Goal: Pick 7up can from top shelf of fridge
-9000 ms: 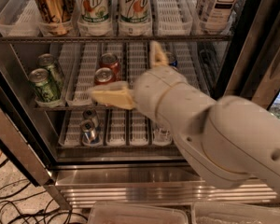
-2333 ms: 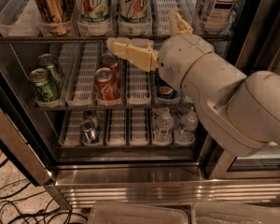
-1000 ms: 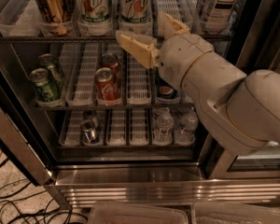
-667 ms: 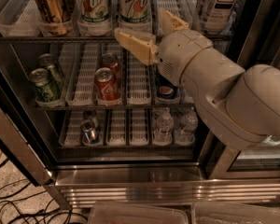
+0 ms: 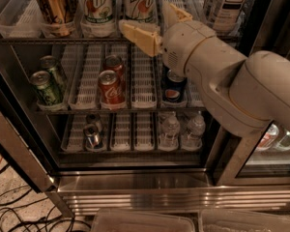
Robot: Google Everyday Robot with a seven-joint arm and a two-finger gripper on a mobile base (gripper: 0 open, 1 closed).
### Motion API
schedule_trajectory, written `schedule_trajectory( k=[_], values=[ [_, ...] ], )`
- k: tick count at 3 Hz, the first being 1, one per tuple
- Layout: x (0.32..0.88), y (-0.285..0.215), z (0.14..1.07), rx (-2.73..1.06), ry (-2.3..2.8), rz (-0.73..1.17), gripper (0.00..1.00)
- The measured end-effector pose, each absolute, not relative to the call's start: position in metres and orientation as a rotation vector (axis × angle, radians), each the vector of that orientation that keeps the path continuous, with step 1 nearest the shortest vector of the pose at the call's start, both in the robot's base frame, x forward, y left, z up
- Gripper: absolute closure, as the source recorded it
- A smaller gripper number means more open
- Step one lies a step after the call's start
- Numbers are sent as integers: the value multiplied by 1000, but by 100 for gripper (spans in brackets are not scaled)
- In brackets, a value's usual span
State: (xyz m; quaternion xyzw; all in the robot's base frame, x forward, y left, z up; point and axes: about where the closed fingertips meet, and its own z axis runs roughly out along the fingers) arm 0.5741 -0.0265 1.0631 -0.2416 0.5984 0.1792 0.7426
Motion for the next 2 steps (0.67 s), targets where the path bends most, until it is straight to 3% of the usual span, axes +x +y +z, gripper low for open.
schedule_trajectory(
  k=[2],
  values=[
    [605, -17, 1063, -542, 1316, 424, 27]
  ],
)
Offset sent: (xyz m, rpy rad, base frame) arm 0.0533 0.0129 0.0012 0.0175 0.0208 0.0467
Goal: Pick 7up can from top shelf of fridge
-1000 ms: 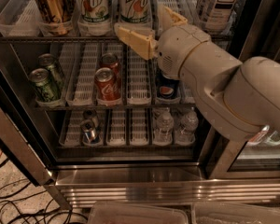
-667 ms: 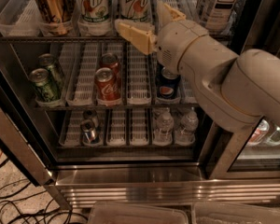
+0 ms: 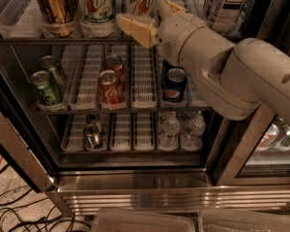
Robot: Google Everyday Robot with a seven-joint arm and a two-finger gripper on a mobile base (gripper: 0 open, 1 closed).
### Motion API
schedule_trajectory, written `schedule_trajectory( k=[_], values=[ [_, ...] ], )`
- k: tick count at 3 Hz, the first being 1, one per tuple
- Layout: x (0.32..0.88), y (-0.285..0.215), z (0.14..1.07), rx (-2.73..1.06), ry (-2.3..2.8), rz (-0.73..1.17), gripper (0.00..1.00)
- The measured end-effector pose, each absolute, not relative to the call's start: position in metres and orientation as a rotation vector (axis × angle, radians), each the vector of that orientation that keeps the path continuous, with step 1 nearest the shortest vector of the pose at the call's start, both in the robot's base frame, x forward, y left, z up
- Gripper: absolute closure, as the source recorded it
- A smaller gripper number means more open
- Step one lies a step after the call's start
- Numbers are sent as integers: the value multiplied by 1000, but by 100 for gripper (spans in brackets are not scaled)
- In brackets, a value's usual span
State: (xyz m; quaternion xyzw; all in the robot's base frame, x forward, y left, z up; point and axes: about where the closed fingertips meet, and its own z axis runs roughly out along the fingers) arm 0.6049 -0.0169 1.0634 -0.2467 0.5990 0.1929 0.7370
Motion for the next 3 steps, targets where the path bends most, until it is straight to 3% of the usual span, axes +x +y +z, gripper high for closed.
schedule_trajectory(
  k=[3],
  values=[
    [630, 3, 1063, -574, 1327, 464, 30]
  ],
)
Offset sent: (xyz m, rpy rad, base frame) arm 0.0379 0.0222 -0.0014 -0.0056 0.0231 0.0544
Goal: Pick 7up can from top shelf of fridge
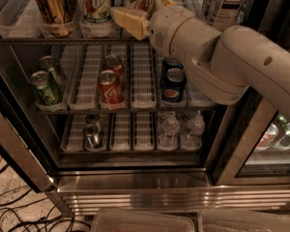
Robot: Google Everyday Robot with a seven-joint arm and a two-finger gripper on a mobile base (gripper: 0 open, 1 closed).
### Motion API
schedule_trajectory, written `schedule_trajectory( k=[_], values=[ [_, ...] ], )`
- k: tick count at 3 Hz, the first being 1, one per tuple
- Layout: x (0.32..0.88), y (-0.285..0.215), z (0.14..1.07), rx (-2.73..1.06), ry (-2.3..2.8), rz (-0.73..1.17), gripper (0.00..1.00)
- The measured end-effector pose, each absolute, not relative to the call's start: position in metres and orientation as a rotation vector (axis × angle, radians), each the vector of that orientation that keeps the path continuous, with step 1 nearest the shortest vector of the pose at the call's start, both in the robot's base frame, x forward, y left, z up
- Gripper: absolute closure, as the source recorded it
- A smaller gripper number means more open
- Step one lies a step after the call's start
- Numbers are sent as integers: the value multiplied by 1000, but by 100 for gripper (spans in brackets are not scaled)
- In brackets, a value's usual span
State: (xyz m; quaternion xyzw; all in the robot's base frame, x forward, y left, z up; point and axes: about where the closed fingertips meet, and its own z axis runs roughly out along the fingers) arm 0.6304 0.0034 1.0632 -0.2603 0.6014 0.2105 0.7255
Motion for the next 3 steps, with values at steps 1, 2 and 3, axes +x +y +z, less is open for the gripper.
schedule_trajectory(
  k=[1, 2, 3],
  values=[
    [630, 3, 1063, -574, 1326, 464, 49],
    [630, 3, 1063, -574, 1326, 464, 72],
    [630, 3, 1063, -574, 1326, 464, 95]
  ],
)
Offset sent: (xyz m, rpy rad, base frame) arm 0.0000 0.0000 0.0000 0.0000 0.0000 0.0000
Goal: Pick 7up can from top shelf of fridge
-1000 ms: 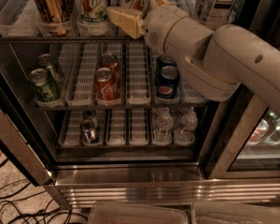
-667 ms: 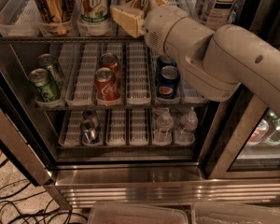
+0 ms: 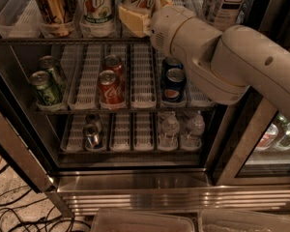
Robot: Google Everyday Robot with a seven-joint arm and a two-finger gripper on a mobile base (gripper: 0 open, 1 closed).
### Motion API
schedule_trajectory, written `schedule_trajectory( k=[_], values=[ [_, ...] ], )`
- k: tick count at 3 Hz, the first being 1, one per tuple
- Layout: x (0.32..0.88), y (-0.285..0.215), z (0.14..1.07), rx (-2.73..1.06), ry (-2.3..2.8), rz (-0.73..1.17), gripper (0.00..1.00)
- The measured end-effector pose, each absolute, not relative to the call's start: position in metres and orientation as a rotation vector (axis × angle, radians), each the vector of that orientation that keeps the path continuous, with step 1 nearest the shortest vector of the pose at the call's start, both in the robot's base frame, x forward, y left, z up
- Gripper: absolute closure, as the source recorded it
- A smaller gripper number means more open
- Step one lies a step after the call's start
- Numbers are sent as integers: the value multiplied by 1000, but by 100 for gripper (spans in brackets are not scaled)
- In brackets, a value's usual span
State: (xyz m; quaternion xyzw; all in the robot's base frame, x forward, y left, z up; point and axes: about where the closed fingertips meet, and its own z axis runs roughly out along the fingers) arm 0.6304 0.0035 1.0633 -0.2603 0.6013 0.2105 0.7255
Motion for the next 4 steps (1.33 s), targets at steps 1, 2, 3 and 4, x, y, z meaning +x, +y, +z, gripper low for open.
schedule_trajectory(
  k=[1, 2, 3, 4],
  values=[
    [631, 3, 1067, -574, 1326, 464, 100],
    [618, 6, 1084, -594, 1265, 459, 100],
    [596, 12, 1109, -632, 1172, 451, 100],
    [578, 18, 1121, -670, 1120, 452, 100]
  ],
)
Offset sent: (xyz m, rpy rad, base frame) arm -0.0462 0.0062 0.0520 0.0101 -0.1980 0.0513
